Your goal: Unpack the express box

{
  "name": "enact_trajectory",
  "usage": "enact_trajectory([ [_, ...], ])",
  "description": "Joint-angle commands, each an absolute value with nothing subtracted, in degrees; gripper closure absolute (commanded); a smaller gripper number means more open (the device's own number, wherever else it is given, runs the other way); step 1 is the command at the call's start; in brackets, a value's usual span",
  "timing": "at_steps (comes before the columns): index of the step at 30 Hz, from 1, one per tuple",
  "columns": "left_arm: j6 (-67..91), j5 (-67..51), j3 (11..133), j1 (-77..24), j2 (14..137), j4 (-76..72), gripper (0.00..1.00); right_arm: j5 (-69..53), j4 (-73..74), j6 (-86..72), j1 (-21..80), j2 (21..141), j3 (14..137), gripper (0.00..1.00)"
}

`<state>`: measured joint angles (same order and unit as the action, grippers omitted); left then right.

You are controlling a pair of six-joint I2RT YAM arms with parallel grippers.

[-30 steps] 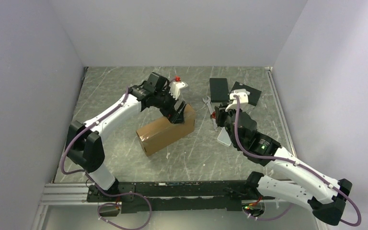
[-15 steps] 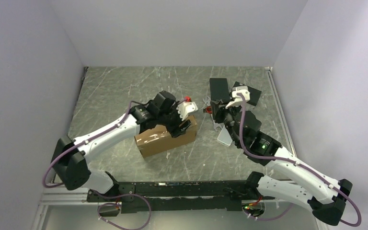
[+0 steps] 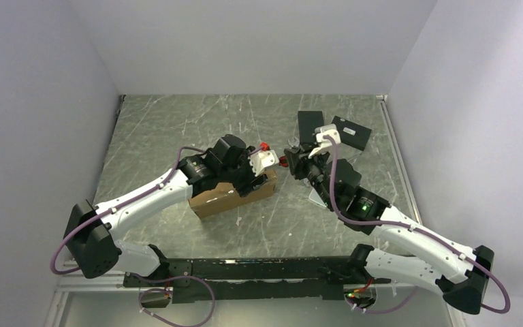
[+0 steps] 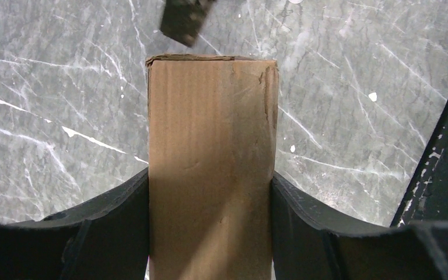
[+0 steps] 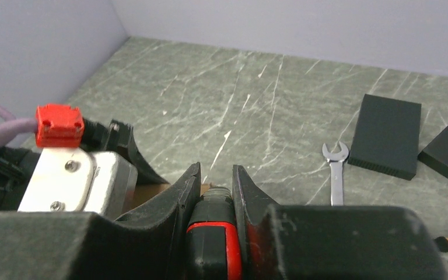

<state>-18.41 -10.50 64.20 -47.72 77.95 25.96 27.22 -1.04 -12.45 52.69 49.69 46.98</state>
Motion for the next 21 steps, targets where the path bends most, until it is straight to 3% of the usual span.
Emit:
enact_trajectory([
  [1, -20.91, -8.79, 65.19, -48.07, 76.94, 22.32, 0.43, 29.65, -3.04, -11.90, 54.88, 49.57, 49.43, 1.00],
  [21, -20.39, -9.56, 65.67, -48.05, 77.52, 22.92, 0.44, 33.00, -6.34, -8.66, 57.48, 49.87, 49.55, 1.00],
])
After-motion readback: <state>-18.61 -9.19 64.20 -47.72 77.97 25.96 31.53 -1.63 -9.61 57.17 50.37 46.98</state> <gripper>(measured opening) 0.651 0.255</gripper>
